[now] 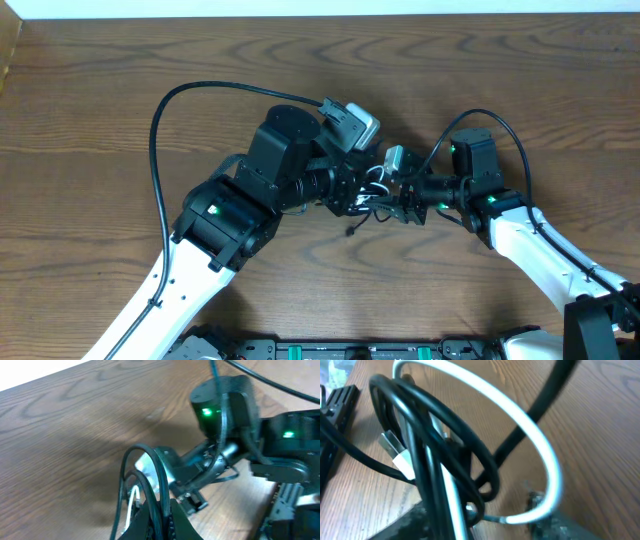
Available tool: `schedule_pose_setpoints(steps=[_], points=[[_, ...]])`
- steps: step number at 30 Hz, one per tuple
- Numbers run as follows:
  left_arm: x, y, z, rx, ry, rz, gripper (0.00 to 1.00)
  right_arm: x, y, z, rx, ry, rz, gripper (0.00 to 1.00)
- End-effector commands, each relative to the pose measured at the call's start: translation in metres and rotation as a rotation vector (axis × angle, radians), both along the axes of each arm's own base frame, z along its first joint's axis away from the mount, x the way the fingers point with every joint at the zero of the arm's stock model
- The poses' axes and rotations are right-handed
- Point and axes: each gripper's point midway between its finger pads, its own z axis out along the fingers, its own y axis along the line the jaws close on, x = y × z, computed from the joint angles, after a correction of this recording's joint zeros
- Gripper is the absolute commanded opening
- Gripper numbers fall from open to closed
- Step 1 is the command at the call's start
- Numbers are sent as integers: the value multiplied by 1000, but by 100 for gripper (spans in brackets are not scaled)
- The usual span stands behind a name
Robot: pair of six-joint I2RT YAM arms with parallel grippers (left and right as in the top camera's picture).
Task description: Untangle cables
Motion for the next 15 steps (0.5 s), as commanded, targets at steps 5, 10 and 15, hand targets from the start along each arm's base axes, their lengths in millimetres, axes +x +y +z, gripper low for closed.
schedule_pose_setpoints(steps=[5, 10, 15], points=[[-5, -5, 18, -58, -10, -36, 7, -1, 3, 4, 12, -12, 26, 1], [13, 16, 6, 41, -33, 108, 9, -2, 3, 4, 16, -5, 24, 1], [24, 49, -15, 189, -28, 262, 29, -2, 6, 13, 60, 8, 31, 1]])
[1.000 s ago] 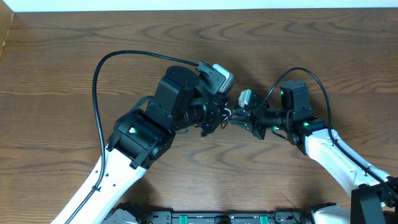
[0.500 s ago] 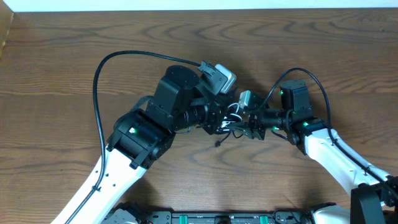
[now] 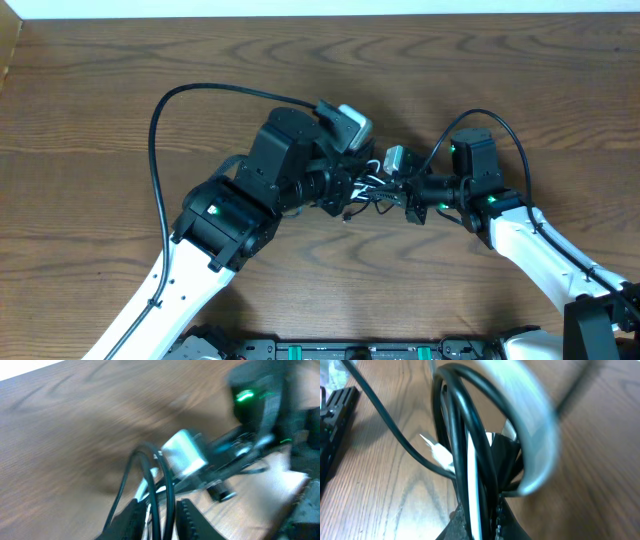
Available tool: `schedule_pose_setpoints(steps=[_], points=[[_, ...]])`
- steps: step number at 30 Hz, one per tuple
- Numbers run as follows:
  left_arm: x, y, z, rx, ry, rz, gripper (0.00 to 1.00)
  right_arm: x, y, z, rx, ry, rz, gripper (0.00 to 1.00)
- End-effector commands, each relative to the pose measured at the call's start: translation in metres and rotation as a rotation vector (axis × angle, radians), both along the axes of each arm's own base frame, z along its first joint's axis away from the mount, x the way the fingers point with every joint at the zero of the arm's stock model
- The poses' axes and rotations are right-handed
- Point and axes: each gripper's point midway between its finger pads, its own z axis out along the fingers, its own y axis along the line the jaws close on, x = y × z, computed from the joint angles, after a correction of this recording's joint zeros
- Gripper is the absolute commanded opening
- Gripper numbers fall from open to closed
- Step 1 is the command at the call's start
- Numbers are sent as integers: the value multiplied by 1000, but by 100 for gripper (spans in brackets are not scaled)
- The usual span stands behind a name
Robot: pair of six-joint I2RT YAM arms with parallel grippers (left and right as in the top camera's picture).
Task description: Untangle cables
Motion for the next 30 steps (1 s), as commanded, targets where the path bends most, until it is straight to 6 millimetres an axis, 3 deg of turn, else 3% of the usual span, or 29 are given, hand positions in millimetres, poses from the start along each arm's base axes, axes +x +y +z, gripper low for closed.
schedule_pose_setpoints(steps=[1, 6, 14, 20, 30], points=[[18, 34, 0, 123, -57, 171, 31, -5, 8, 19, 82, -7, 60, 1], [16, 45, -18, 178, -13, 214, 31, -11, 9, 54, 210, -46, 132, 1], [17, 36, -32, 156, 61, 224, 34, -8, 6, 91, 314, -13, 123, 1], [10, 16, -26, 70, 88, 135, 48, -5, 7, 103, 346, -5, 114, 1], [7, 10, -24, 44, 99, 106, 49, -7, 7, 107, 361, 17, 125, 1]])
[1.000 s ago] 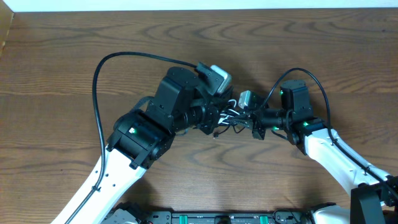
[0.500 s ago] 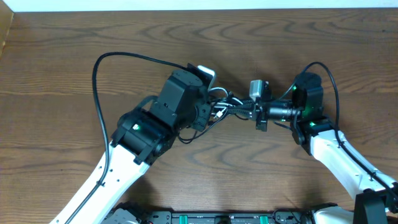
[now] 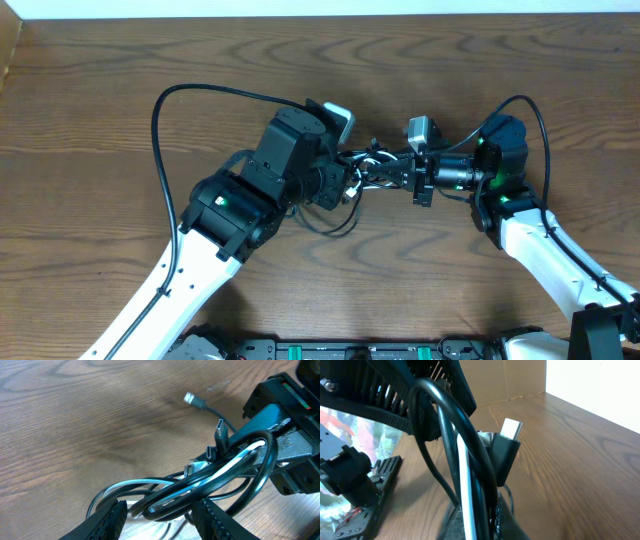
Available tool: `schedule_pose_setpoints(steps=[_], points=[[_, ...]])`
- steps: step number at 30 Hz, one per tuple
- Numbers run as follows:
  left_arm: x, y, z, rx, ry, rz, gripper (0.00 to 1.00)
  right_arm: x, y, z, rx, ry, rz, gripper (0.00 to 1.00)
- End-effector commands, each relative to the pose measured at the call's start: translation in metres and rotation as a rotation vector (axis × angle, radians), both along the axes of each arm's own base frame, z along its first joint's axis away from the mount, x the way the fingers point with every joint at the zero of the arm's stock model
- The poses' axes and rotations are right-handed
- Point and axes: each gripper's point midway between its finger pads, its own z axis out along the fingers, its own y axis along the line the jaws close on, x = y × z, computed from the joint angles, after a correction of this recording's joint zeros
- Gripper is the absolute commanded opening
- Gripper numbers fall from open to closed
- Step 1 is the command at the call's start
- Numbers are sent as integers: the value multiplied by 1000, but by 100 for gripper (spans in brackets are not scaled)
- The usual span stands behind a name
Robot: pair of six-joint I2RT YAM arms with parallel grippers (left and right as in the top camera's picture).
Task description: Untangle cables
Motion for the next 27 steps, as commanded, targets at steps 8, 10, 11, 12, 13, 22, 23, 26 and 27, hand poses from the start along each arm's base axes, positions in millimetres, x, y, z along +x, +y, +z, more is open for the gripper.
schedule_pose_setpoints(steps=[8, 10, 11, 12, 13, 22, 23, 26, 27], points=[[-5, -8, -3, -18, 28, -40, 52, -15, 3, 17, 36, 10, 76, 1], [-6, -7, -5, 15, 8, -79, 50, -14, 3, 17, 36, 8, 72, 1], [-6, -7, -5, 27, -1, -94, 49, -14, 3, 18, 37, 4, 73, 1], [-6, -7, -7, 38, -5, -107, 47, -14, 3, 18, 37, 1, 73, 1], [-6, -7, -7, 46, -11, -116, 45, -14, 3, 18, 38, -1, 73, 1], [0, -11, -16, 82, -22, -156, 31, -10, 1, 19, 40, 9, 54, 1], [0, -11, -17, 90, -27, -166, 25, -11, 1, 19, 41, 8, 56, 1], [1, -12, -18, 99, -31, -177, 8, -11, 1, 20, 42, 6, 60, 1], [1, -12, -18, 99, -31, -176, 8, -11, 1, 20, 42, 7, 59, 1]])
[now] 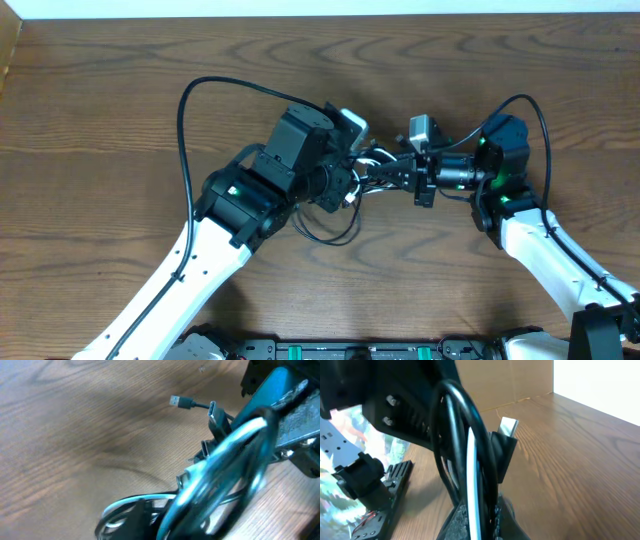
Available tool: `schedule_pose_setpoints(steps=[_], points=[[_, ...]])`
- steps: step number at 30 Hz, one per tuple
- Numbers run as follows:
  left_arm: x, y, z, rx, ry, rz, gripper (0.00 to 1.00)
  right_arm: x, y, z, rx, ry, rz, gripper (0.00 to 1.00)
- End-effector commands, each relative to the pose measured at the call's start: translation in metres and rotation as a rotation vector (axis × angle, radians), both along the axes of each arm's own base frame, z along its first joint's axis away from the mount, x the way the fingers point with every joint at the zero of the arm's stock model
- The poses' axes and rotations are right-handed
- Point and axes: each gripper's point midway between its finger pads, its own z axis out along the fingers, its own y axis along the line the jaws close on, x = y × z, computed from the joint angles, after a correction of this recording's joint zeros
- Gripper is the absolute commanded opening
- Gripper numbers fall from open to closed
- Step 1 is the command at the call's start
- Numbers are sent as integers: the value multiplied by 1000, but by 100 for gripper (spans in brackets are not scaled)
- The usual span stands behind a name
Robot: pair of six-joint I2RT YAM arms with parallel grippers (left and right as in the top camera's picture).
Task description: Untangle cables
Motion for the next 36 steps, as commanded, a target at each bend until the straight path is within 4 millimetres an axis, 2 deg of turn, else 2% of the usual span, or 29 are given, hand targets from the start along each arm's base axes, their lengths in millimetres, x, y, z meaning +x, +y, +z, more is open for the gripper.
schedule_pose_setpoints(steps=[1, 7, 9, 10, 12, 14, 15, 17, 20, 23, 29, 36], points=[[0, -4, 0, 1, -9, -28, 8, -6, 1, 14, 18, -33, 31, 1], [-3, -2, 8, -31, -5, 3, 8, -3, -3, 10, 11, -3, 12, 1], [-4, -1, 13, -51, -10, 17, 8, -2, -4, 9, 9, 7, 7, 20], [-4, 0, 16, -59, -14, 21, 7, -1, -5, 7, 5, 18, -2, 24], [-6, 1, 24, -85, -27, 34, 8, 6, -9, 1, -14, 55, -51, 24], [-8, 2, 36, -119, -49, 48, 8, 15, -15, -11, -45, 117, -118, 31], [-8, 2, 40, -129, -57, 49, 8, 17, -17, -17, -60, 150, -140, 32], [-10, 4, 50, -151, -87, 48, 8, 18, -20, -23, -72, 187, -155, 33], [-13, 6, 60, -171, -113, 47, 8, 18, -24, -27, -78, 212, -164, 40], [-13, 10, 64, -169, -128, 59, 7, 20, -28, -27, -77, 210, -175, 40], [-11, 12, 61, -163, -116, 85, 8, 13, -26, -23, -60, 214, -129, 39], [-15, 11, 58, -186, -73, 106, 8, 18, -28, -17, -40, 215, -147, 33]])
